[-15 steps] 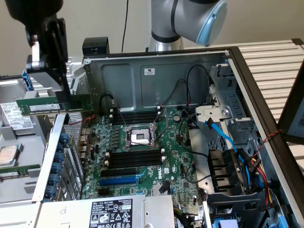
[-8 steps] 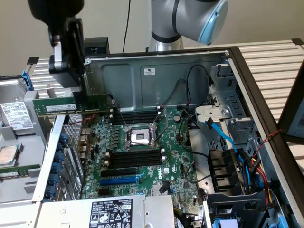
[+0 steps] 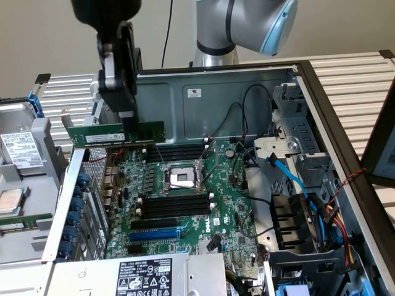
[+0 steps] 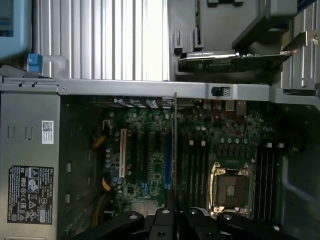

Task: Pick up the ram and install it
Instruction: 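Pick up the ram and move it above insertion slot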

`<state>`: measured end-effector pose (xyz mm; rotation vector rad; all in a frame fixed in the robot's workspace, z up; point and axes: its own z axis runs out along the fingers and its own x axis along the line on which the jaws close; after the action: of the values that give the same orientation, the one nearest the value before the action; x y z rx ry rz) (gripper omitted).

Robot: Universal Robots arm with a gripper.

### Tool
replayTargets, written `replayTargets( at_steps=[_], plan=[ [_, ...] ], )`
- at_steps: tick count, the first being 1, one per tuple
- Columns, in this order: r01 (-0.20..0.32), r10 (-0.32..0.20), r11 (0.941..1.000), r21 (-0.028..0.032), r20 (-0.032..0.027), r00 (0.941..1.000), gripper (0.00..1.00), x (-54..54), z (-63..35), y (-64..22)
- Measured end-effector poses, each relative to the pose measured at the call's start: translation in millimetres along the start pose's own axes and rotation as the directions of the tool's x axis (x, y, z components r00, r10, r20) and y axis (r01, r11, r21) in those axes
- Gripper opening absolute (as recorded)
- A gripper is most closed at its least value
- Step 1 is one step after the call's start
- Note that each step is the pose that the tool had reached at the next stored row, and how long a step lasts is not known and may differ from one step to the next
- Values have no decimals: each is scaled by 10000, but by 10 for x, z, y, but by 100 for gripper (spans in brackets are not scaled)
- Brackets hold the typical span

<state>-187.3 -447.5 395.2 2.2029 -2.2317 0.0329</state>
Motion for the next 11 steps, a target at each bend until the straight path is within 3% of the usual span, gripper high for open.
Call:
replayTargets(
  at_steps=[11],
  plan=[
    [-2, 2, 10000, -3, 229, 9997, 13, -7, 6, -499]
  ],
)
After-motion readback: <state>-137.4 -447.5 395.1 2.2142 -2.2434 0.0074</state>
